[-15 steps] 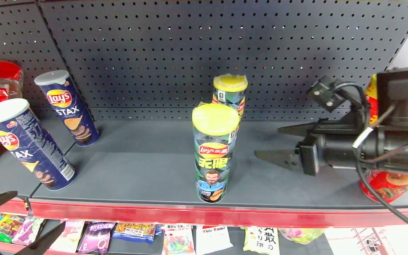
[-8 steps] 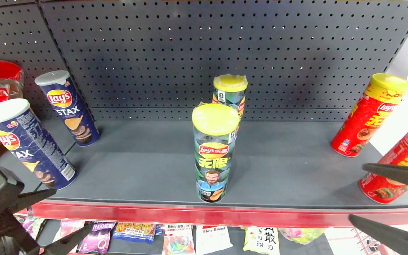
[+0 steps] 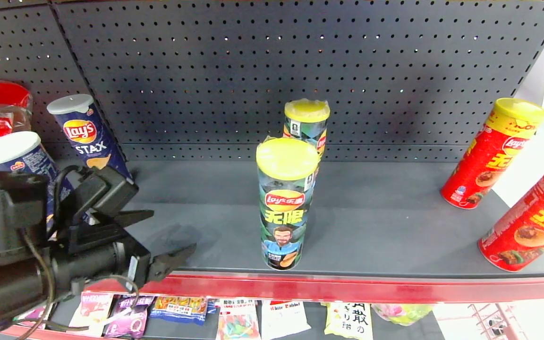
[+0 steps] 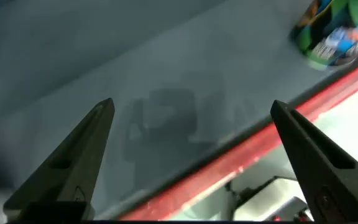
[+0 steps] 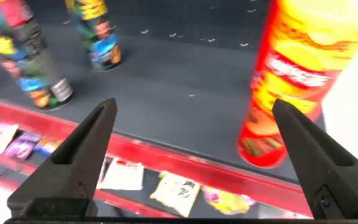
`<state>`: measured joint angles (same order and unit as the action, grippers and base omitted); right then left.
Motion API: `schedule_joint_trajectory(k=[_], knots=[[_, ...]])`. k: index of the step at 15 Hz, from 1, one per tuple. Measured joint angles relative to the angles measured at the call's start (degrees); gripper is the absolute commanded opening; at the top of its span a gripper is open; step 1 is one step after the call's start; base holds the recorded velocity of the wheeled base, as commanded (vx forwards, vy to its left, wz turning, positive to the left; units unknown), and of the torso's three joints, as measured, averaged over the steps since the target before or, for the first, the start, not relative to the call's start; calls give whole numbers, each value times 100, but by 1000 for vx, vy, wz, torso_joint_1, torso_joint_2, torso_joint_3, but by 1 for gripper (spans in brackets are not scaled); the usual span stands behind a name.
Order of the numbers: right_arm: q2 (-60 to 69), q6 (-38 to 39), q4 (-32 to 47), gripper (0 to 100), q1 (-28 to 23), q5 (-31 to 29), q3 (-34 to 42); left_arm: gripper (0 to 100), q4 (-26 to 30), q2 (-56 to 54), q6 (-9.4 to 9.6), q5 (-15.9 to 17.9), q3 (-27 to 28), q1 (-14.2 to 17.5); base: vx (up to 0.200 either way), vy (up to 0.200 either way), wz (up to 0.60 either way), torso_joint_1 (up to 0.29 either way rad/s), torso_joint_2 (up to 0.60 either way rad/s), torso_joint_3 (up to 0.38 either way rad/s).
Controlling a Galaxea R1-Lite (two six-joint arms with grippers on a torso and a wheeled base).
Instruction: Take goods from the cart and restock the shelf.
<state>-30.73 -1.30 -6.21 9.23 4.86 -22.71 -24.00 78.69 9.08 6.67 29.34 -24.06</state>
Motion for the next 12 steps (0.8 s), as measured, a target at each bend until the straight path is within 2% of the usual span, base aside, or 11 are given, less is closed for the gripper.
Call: schedule_joint_trajectory(k=[4, 8, 12], knots=[[185, 9, -9, 100, -135, -5, 61, 100, -44, 912, -46, 6, 852, -228, 0, 0, 0, 0, 0, 0], [223, 9, -9, 100, -144, -5, 67, 100, -60, 1367, -77, 204, 1075, -584, 0, 0, 0, 0, 0, 0], [223, 18, 2, 100, -152, -5, 96, 100, -62, 1674, -68, 204, 1302, -672, 0, 0, 0, 0, 0, 0]])
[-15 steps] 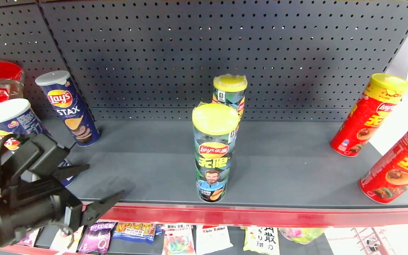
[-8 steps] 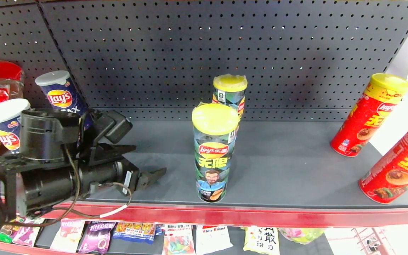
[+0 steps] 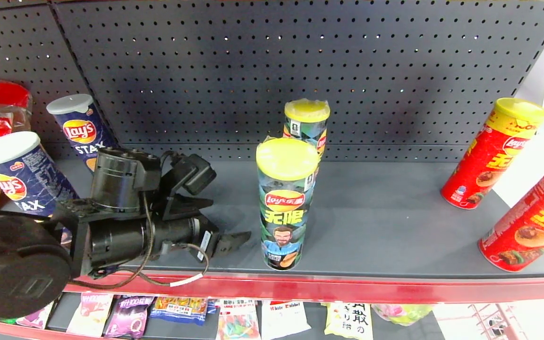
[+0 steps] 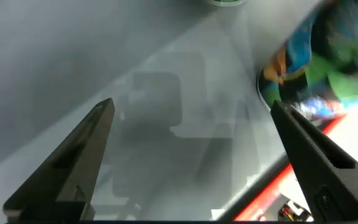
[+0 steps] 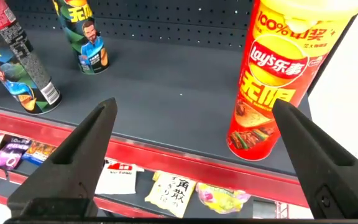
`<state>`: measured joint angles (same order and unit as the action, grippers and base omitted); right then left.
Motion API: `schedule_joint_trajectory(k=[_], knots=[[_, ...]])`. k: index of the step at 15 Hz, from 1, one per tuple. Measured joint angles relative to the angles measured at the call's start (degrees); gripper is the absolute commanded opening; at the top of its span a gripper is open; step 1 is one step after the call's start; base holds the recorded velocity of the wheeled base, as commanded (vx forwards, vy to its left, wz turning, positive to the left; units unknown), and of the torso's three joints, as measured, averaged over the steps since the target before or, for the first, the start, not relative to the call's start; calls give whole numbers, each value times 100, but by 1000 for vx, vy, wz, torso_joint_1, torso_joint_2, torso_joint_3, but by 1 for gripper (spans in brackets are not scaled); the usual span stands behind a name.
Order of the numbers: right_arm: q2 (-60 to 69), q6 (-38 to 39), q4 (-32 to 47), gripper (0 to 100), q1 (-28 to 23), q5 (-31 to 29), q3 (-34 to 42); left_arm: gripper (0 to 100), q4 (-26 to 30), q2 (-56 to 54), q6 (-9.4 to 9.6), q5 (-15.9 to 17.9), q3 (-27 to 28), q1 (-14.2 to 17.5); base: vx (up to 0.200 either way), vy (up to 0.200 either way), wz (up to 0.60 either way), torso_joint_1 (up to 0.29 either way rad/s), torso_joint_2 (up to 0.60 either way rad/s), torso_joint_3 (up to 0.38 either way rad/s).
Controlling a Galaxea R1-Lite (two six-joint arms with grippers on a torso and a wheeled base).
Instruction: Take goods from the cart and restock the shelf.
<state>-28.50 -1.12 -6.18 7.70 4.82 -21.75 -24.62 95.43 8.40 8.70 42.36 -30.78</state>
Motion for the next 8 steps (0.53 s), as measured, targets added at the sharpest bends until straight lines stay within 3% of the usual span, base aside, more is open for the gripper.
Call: schedule_joint_trajectory(k=[8], knots=[[-27, 1, -9, 100, 4, 0, 30, 100, 2, 372, -4, 7, 356, -234, 0, 0, 0, 0, 0, 0]])
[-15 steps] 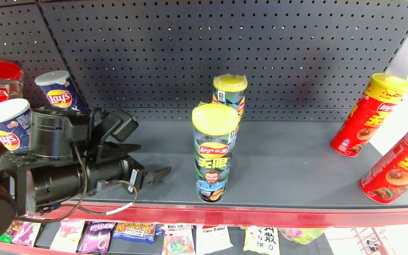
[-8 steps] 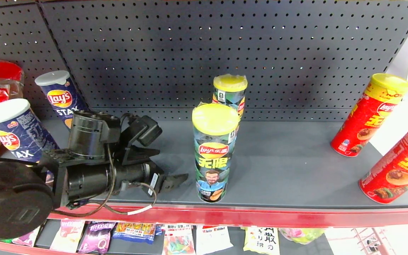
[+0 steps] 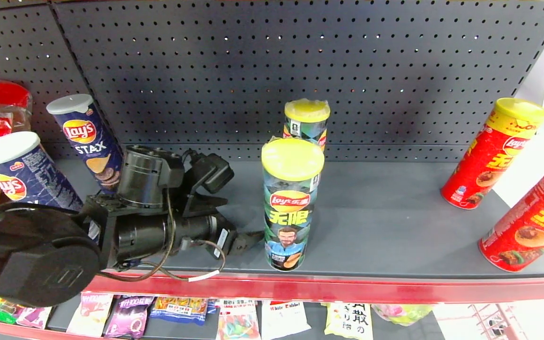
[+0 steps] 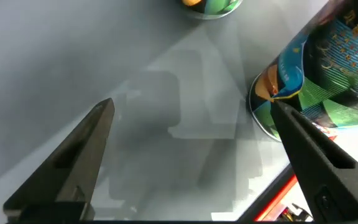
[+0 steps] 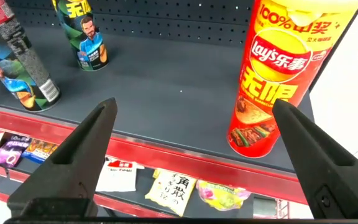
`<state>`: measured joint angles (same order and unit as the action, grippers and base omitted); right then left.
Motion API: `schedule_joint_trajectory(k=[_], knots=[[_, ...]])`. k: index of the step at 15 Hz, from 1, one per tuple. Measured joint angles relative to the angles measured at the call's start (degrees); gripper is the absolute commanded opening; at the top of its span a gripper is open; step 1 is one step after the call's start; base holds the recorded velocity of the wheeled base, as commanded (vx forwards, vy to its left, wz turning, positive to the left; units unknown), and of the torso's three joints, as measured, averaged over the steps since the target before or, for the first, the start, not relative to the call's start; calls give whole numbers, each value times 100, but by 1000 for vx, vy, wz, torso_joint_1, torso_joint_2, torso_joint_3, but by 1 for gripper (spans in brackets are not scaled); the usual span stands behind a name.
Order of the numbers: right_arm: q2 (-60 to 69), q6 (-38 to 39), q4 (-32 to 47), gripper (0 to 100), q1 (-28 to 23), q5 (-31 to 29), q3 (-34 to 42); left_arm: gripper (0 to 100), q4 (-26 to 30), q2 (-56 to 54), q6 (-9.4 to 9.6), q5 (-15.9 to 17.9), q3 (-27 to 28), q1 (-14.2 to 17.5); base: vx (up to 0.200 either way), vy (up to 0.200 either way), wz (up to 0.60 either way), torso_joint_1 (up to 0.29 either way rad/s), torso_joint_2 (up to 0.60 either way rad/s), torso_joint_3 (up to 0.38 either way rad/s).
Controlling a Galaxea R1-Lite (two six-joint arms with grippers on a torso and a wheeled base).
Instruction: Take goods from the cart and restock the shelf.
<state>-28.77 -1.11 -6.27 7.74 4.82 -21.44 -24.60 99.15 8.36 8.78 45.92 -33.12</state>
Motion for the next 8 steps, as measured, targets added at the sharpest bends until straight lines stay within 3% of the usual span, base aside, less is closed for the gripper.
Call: schedule_joint_trajectory(k=[5, 8], knots=[[-2, 5, 0, 100, -2, 0, -5, 100, 0, 195, -18, -11, 187, -76, 0, 0, 0, 0, 0, 0], [9, 95, 4, 100, 9, 35, 52, 100, 5, 61, -166, -60, -22, -20, 0, 0, 0, 0, 0, 0]])
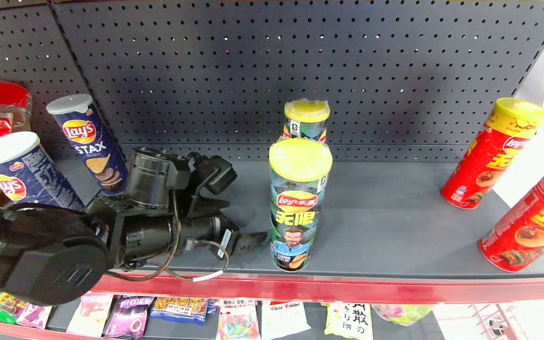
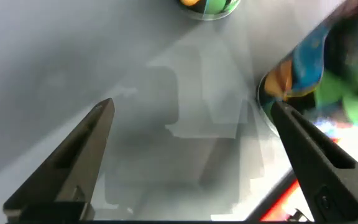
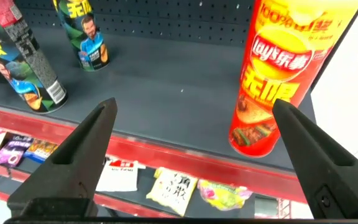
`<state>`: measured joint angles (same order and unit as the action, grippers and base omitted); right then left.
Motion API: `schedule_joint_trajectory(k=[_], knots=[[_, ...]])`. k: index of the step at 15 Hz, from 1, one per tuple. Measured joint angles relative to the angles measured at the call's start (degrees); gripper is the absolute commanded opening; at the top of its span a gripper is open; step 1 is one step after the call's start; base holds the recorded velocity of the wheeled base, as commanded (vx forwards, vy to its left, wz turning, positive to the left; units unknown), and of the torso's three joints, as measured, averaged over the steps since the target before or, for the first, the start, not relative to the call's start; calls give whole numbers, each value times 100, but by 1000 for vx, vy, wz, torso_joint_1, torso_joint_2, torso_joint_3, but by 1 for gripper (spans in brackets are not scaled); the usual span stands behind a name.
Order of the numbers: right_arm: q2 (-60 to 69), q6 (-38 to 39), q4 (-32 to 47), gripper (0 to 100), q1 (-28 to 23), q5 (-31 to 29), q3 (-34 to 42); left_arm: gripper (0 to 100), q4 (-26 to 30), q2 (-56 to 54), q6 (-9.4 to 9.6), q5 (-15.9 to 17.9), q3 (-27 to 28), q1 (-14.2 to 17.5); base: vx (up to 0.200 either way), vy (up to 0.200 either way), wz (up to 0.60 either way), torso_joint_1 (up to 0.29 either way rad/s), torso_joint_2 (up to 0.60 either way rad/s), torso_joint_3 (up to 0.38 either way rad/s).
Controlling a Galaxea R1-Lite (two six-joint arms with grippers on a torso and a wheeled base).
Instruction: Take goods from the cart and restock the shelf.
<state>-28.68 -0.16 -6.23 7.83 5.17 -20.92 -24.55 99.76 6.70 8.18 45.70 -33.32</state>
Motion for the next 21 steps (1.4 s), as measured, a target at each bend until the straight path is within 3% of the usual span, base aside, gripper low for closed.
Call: schedule_joint_trajectory(k=[4, 7, 9, 10, 12, 14, 16, 17, 18, 21], knots=[[165, 40, 5, 100, 22, 13, 249, 100, 28, -965, -79, -260, -668, 344, 0, 0, 0, 0, 0, 0], [516, 26, 500, 100, -17, -63, 456, 100, 501, -2313, -219, -507, -1354, 896, 0, 0, 0, 0, 0, 0], [870, 26, 1799, 100, -163, -268, 290, 100, 1506, -3551, -312, -584, -1740, 1326, 0, 0, 0, 0, 0, 0], [1069, 27, 2549, 100, -308, -451, 77, 100, 2305, -4284, -369, -627, -1858, 1552, 0, 0, 0, 0, 0, 0], [1543, 29, 3289, 100, -645, -617, -187, 100, 3927, -5691, -529, -718, -1996, 2037, 0, 0, 0, 0, 0, 0], [2031, 40, 3485, 100, -892, -730, -85, 100, 5247, -7007, -668, -858, -2150, 2682, 0, 0, 0, 0, 0, 0], [2306, -24, 3006, 100, -931, -683, 290, 100, 5898, -8146, -788, -869, -2395, 3367, 0, 0, 0, 0, 0, 0], [2448, -126, 2760, 100, -887, -607, 557, 100, 5990, -8557, -905, -791, -2537, 3627, 0, 0, 0, 0, 0, 0], [2571, -218, 2397, 100, -845, -503, 836, 100, 5630, -8843, -974, -728, -2677, 3775, 0, 0, 0, 0, 0, 0], [2783, -183, 1914, 100, -778, -285, 1257, 100, 3067, -9267, -1056, -584, -3658, 3901, 0, 0, 0, 0, 0, 0]])
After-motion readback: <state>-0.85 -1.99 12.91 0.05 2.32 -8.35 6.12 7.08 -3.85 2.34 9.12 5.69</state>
